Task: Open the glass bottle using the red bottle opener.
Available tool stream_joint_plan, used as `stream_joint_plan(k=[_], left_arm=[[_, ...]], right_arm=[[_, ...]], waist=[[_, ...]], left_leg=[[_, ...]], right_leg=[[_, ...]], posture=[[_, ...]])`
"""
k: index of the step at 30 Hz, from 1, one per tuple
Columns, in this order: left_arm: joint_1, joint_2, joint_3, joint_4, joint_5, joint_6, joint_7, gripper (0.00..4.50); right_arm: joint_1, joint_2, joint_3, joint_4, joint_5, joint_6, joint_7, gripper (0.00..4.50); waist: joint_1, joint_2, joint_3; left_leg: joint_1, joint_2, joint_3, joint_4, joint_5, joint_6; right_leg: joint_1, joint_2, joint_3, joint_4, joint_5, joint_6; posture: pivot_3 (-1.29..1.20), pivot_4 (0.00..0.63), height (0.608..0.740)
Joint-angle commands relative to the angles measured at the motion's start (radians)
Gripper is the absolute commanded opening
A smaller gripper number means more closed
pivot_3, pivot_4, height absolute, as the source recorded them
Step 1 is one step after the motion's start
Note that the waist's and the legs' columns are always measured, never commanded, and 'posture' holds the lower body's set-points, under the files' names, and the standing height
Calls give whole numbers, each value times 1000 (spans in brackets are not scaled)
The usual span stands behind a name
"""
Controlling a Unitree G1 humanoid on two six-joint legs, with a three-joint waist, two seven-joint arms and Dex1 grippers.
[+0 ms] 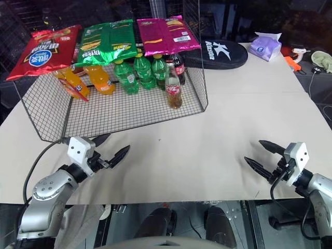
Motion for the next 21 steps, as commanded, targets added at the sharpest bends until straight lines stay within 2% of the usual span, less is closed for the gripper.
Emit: stream_joint_plan(k=[1,9,21], left_arm=[[3,12,19,-20,-28,-18,-26,4500],[-1,-2,12,-8,-68,-14,-57,4500],[-14,-4,35,20,-75,-30,-53,4500]], right_arm=[[-12,-12,-30,18,7,-11,31,4439],[-30,-4,-21,72,-29,-49,65,4439],[-33,13,-16,50,-19,-57,96,4439]], waist=[[0,0,0],[0,1,0],[-1,1,0]], left_leg=[[0,0,0,0,0,0],[0,0,0,0,0,0],[0,0,0,0,0,0]], right_leg=[[0,0,0,0,0,0],[0,0,0,0,0,0],[0,0,0,0,0,0]], posture=[[0,150,740],[0,150,740],[0,150,740]])
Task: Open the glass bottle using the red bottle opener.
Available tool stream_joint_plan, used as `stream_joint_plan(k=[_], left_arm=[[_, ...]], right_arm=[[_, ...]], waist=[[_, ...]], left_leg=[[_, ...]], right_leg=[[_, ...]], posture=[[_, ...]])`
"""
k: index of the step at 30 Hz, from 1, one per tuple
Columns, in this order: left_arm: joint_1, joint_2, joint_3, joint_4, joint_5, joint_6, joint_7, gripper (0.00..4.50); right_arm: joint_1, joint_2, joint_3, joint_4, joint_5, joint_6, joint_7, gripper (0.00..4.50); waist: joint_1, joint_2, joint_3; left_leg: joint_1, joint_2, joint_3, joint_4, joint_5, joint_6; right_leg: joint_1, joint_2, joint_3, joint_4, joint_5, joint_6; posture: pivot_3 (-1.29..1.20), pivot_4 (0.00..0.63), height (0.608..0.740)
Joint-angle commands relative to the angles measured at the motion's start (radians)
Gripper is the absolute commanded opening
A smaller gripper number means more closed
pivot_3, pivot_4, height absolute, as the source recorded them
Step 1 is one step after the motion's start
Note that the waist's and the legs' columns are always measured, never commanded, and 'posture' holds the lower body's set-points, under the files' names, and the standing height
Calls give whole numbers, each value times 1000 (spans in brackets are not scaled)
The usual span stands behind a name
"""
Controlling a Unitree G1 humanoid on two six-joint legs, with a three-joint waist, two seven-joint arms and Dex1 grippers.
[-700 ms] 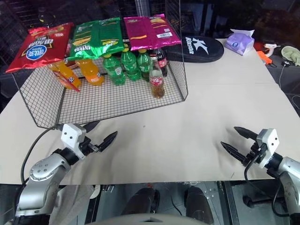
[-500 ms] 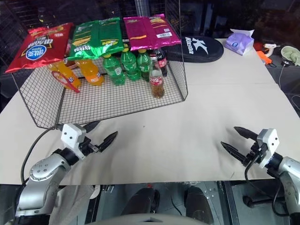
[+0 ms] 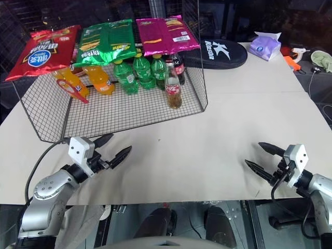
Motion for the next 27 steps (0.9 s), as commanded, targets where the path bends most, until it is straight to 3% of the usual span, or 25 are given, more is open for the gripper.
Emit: stream_joint_plan(k=[1,9,12,18,27], left_arm=[[-3,-4,41,-5,-25,-25,7,4500],[-63,-47,122,4,-64,-26,105,4500],[-142,-63,176,56,-26,-39,224,4500],[-244,-71,200,125,25,-20,364,4500],[-394,-16,229,235,-35,22,363,4500]], right_arm=[[-1,6,-17,-35,20,-10,13,4439],[11,29,-2,-178,128,49,68,4439],[7,31,22,-315,280,174,99,4439],[-76,71,49,-512,475,326,-3,4439],[-113,124,79,-570,448,337,-63,4439]], waist=[[0,0,0],[1,1,1],[3,1,1],[3,0,1],[18,-5,4]], left_leg=[[0,0,0,0,0,0],[0,0,-1,0,0,0],[0,0,-1,0,0,0],[-1,-1,-1,0,0,0],[-4,-2,-3,1,3,-5]], right_leg=[[0,0,0,0,0,0],[0,0,0,0,0,0],[0,0,0,0,0,0],[-1,0,-1,0,0,0],[-4,1,-2,0,0,0]], posture=[[0,150,740],[0,150,740],[0,150,740],[0,150,740],[0,150,740]])
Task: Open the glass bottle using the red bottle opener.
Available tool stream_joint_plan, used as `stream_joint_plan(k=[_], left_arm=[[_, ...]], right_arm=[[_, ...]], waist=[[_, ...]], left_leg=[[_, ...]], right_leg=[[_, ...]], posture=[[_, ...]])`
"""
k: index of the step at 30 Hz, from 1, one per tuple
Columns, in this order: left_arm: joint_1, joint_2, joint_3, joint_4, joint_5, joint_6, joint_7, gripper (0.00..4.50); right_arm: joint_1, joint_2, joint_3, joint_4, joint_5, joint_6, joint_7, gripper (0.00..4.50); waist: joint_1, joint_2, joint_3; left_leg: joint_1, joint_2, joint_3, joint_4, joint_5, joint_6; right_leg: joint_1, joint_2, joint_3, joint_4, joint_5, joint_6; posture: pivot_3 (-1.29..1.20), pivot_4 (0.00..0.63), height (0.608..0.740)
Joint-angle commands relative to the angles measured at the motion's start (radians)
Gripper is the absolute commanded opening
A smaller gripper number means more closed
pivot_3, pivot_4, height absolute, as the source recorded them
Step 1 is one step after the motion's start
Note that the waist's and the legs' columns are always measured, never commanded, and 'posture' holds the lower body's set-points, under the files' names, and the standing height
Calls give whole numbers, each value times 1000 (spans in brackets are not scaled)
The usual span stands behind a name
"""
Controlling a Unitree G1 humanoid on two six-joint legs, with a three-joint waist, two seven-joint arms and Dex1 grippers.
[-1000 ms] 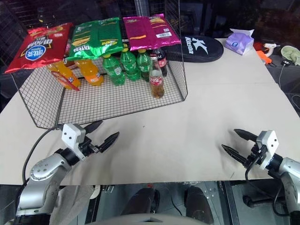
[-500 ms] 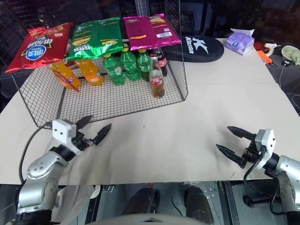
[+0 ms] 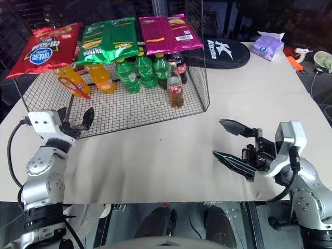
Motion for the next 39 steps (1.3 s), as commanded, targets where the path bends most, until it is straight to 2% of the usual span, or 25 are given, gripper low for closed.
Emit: stream_joint_plan(k=[1,8,16,19,20,21,22,23,28,35,39], left_arm=[[-65,42,40,9,-52,7,-33,4500],[-203,106,38,193,-68,-10,-116,4500],[-337,129,22,407,-59,-55,-201,4500],[-364,129,20,442,-59,-70,-218,3768],[-368,129,20,447,-59,-73,-222,3139],[-368,127,20,448,-60,-75,-226,2986],[-366,125,20,448,-61,-76,-229,2458],[-365,124,20,447,-61,-77,-231,2340],[-346,117,23,421,-65,-79,-237,159],[-317,104,38,373,-97,-74,-242,64],[-279,91,53,313,-173,-44,-312,64]], right_arm=[[6,16,-6,-12,-23,-23,-9,4439],[23,51,4,-13,-72,-50,-17,4439],[7,59,7,-23,-95,-50,-56,4439],[-3,61,16,-38,-103,-44,-86,4500],[-5,61,18,-42,-106,-43,-94,4500],[-7,63,20,-46,-108,-42,-105,4500],[-6,64,21,-48,-110,-41,-111,4500],[-6,64,22,-49,-110,-41,-115,4500],[-9,66,28,-47,-113,-40,-131,4500],[-15,67,34,-16,-133,-53,-122,4500],[-3,66,29,1,-143,-65,-103,4500]], waist=[[5,-1,0],[4,-1,0],[2,-2,0],[1,-2,0],[1,-2,0],[1,-2,0],[1,-2,0],[0,-2,0],[-3,-2,0],[-12,-2,-1],[-15,-2,-1]], left_leg=[[-1,0,0,0,0,0],[-6,0,0,1,0,-1],[-11,0,0,2,1,-1],[-14,-1,0,3,1,-1],[-15,-1,1,3,1,-2],[-15,-1,1,3,1,-2],[-16,-1,1,3,1,-2],[-16,-1,1,3,1,-2],[-16,-1,1,3,1,-2],[-16,-1,1,3,1,-2],[-16,-1,1,3,1,-2]], right_leg=[[-2,0,0,0,0,0],[-7,1,0,2,0,0],[-13,2,0,3,0,0],[-16,2,0,4,0,0],[-17,2,0,5,0,0],[-18,2,0,5,0,0],[-18,2,0,5,0,0],[-19,2,0,5,0,0],[-19,2,1,5,0,0],[-19,2,1,6,0,0],[-19,1,1,6,0,0]], posture=[[0,150,740],[0,150,740],[0,150,740],[0,150,740],[0,150,740],[0,150,740],[0,150,740],[0,150,740],[0,150,740],[0,150,740],[0,150,740]])
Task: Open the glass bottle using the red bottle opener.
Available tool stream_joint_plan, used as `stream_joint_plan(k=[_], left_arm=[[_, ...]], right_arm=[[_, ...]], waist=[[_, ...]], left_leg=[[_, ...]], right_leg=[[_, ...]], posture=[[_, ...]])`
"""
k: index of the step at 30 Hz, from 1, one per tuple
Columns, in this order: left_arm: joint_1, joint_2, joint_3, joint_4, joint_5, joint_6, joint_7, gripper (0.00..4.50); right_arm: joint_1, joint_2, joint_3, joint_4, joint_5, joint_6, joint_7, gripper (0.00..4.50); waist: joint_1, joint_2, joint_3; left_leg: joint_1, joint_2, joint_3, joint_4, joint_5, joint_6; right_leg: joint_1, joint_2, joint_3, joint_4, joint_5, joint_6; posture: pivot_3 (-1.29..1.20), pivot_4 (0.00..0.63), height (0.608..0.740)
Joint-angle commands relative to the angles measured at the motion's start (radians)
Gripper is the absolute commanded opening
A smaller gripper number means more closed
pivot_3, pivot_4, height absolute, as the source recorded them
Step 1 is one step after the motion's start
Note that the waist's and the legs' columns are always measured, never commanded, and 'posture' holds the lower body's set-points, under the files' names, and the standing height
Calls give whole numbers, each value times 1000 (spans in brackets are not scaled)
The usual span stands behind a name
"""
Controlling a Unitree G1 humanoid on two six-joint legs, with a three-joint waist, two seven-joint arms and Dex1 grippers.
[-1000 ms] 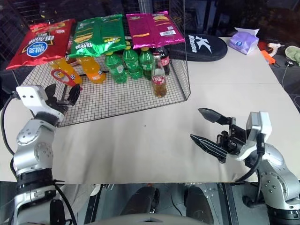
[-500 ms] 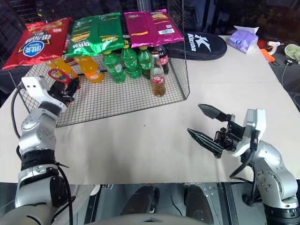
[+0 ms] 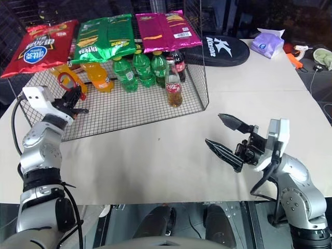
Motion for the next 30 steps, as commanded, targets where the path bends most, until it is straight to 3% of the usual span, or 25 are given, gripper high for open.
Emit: stream_joint_plan(k=[1,22,30], left_arm=[[27,-4,29,-98,-88,18,-77,64],[114,2,88,-184,-324,190,-246,64],[178,-63,-19,-359,-500,469,-320,64]], right_arm=[[12,-1,-10,1,-8,-29,25,4500],[60,26,0,63,-77,-103,75,4500],[-36,45,61,87,-169,2,-114,4500]], waist=[[-1,0,0],[-8,-2,-1],[-6,-1,-1]], left_leg=[[0,0,0,0,0,0],[0,0,0,1,0,0],[1,0,1,2,0,0]], right_leg=[[0,0,0,0,0,0],[0,0,1,1,0,0],[0,0,1,2,0,0]], posture=[[0,150,740],[0,150,740],[0,150,740]])
